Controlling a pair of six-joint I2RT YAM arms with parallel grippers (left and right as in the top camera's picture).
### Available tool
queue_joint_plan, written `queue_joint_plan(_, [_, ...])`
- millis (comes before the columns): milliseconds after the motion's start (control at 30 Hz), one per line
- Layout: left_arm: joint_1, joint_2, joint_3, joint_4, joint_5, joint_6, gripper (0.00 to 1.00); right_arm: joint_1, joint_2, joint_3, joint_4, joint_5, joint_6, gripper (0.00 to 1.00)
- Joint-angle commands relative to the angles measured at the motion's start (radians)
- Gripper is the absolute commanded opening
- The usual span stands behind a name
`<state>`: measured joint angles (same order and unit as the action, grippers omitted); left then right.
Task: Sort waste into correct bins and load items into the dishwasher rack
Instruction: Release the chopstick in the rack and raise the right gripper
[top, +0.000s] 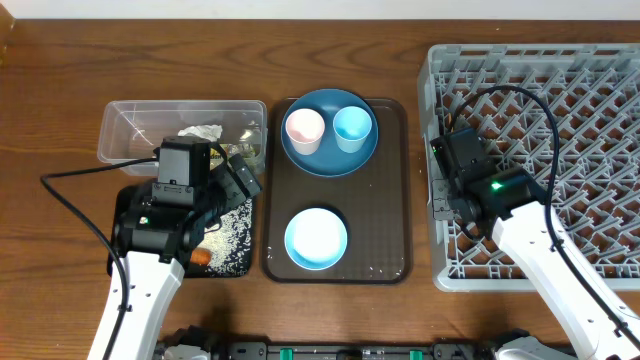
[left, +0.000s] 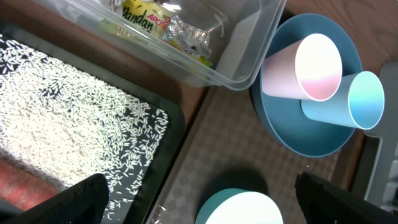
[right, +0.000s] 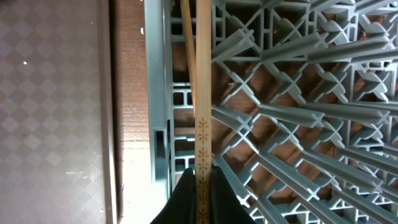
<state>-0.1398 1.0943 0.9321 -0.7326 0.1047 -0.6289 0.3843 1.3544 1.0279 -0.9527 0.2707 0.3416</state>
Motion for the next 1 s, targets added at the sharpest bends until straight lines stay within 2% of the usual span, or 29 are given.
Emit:
queue_joint_plan(0, [0.004,0.003,0.014,0.0,-0.009,0.003,0.98,-0.018,0.0,-0.005,0.002,0.018,0.01,0.18])
queue_joint_plan(67, [0.004,0.003,0.014,0.0,-0.009,0.003,0.98,-0.018,0.0,-0.005,-0.001,0.018,0.01,0.33])
queue_joint_plan(133, [0.004,0.003,0.014,0.0,-0.009,0.003,0.98,-0.018,0.0,-0.005,-0.001,0.018,0.01,0.41])
queue_joint_plan(667, [0.004,0.003,0.014,0.0,-0.009,0.003,0.98,-0.018,-0.001,-0.002,0.004,-0.016,0.009,0.41])
queue_joint_plan(967, [0.004,0.003,0.014,0.0,-0.009,0.003,0.98,-0.016,-0.021,0.146,-0.039,-0.188,0.009,0.41])
